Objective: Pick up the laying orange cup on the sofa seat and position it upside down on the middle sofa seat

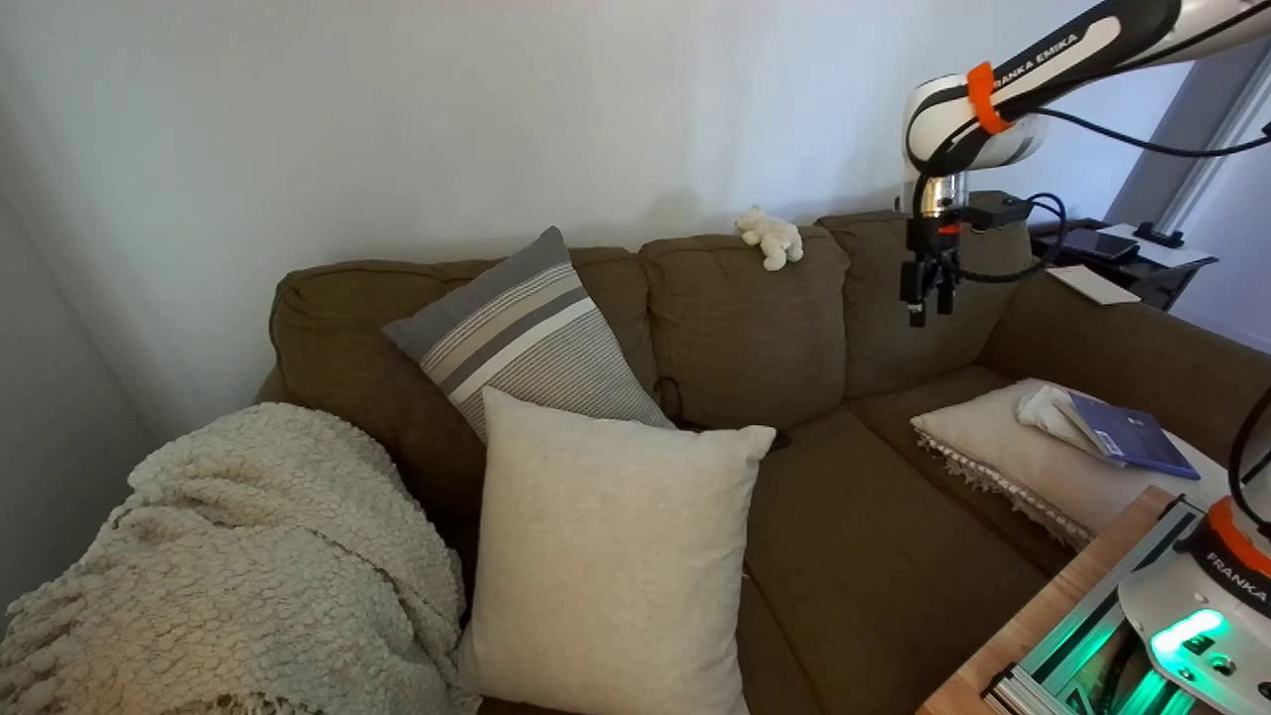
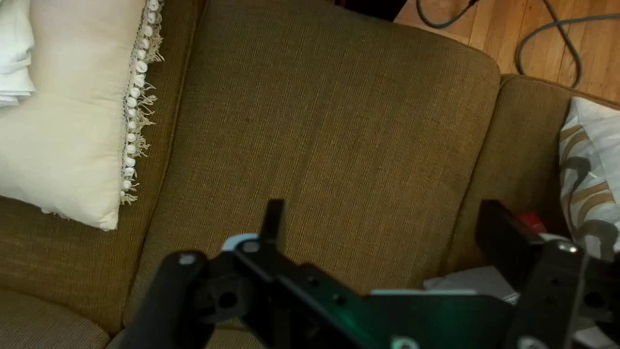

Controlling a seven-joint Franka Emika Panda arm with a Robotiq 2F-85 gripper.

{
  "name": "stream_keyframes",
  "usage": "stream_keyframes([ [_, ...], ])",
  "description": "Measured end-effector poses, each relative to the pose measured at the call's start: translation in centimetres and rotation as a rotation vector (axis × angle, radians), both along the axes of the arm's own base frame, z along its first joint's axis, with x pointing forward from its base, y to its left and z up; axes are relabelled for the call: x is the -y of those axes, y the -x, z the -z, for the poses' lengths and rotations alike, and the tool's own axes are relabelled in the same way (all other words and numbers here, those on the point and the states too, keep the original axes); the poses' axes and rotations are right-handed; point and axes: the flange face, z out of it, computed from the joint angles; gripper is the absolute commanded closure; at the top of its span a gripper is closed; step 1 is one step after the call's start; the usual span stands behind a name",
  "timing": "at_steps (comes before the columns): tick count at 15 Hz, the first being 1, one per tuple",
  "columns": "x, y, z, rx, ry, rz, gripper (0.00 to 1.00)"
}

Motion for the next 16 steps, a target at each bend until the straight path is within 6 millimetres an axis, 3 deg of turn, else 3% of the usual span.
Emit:
stream_keyframes([
  [3,0.1,-1.6,1.5,-0.033,-0.001,-0.008,0.00],
  [7,-0.1,-1.8,1.3,-0.030,-0.001,-0.006,0.00],
  [9,-1.3,-1.8,2.6,-0.046,-0.005,0.035,0.00],
  [11,-4.1,-1.5,6.2,-0.086,-0.014,0.079,0.00],
  [16,-13.8,1.2,16.7,-0.126,-0.033,0.189,0.00],
])
